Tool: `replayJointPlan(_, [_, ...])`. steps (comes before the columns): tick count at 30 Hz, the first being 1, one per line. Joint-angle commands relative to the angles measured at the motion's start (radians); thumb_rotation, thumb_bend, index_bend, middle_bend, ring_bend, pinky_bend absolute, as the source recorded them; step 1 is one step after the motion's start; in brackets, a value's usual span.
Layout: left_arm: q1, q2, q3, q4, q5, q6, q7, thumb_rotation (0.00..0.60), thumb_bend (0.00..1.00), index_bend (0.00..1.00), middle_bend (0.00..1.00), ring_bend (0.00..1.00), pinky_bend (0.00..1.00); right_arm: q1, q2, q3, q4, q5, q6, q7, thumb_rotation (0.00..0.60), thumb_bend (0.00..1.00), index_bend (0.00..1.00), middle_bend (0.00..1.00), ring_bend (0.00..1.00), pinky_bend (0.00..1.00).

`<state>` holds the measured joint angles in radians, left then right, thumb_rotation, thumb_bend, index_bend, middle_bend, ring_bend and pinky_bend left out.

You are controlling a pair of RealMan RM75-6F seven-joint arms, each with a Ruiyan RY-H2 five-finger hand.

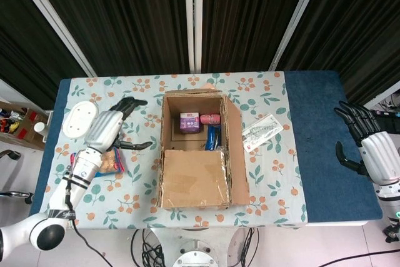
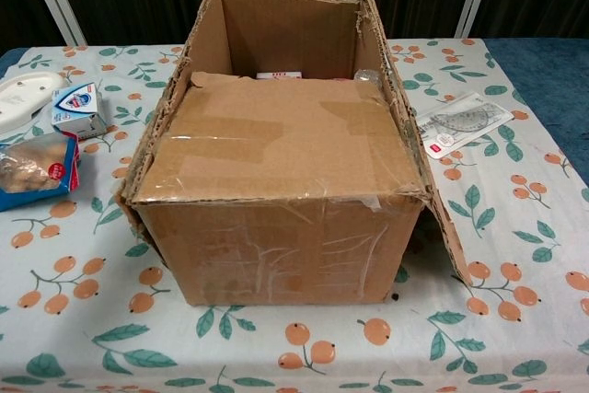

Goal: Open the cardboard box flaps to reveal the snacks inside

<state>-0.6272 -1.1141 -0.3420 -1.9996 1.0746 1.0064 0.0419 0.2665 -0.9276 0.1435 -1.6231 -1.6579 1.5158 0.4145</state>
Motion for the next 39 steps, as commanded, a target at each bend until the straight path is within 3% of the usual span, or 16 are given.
replayJointPlan(1, [0.022, 0.006, 0.055, -0.016, 0.101, -0.052, -0.102, 0.008, 0.00, 0.27, 0.25, 0.10, 0.20, -0.003, -0.006, -0.005, -0.003, -0.009, 0.010, 0.001, 0.600, 0.53, 0.00, 0.00, 0.00, 0.00])
replayJointPlan(11, [-0.071, -0.110, 0.064, 0.002, 0.154, -0.095, -0.084, 0.000, 0.00, 0.28, 0.27, 0.10, 0.18, -0.037, 0.009, -0.015, 0.026, 0.016, 0.045, 0.039, 0.600, 0.53, 0.00, 0.00, 0.00, 0.00])
replayJointPlan(19, [-0.158, -0.195, 0.075, 0.071, 0.052, -0.123, 0.050, 0.000, 0.00, 0.29, 0.27, 0.09, 0.18, -0.051, 0.007, -0.019, 0.060, 0.028, 0.056, 0.077, 0.600, 0.53, 0.00, 0.00, 0.00, 0.00])
replayJointPlan(28, [-0.241, -0.246, 0.123, 0.116, -0.051, -0.099, 0.303, 0.000, 0.00, 0.30, 0.30, 0.08, 0.17, -0.048, -0.010, -0.015, 0.086, 0.041, 0.048, 0.088, 0.600, 0.53, 0.00, 0.00, 0.00, 0.00])
replayJointPlan(39, [-0.283, -0.262, 0.152, 0.110, -0.126, -0.106, 0.368, 0.000, 0.00, 0.32, 0.38, 0.08, 0.16, -0.051, -0.026, -0.011, 0.105, 0.050, 0.054, 0.078, 0.600, 0.53, 0.00, 0.00, 0.00, 0.00])
